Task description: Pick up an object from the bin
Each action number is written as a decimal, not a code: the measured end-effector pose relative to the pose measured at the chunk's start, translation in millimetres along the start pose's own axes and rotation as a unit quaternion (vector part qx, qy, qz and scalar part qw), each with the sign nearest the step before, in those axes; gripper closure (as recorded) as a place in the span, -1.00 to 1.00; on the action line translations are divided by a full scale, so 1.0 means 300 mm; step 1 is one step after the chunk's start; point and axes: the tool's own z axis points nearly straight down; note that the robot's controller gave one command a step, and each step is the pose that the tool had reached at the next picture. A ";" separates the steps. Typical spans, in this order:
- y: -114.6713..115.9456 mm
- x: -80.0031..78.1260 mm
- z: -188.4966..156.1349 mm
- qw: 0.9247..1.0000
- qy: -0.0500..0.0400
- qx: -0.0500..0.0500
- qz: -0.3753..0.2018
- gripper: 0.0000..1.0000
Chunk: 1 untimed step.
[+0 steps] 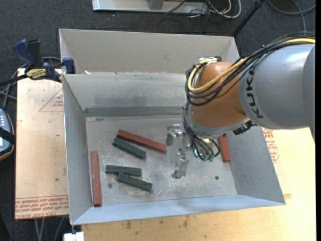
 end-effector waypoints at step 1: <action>-0.001 -0.006 -0.013 1.000 -0.004 0.000 0.001 -1.00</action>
Offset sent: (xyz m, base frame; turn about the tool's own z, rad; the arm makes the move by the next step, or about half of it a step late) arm 0.0689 0.0672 -0.0733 -0.0405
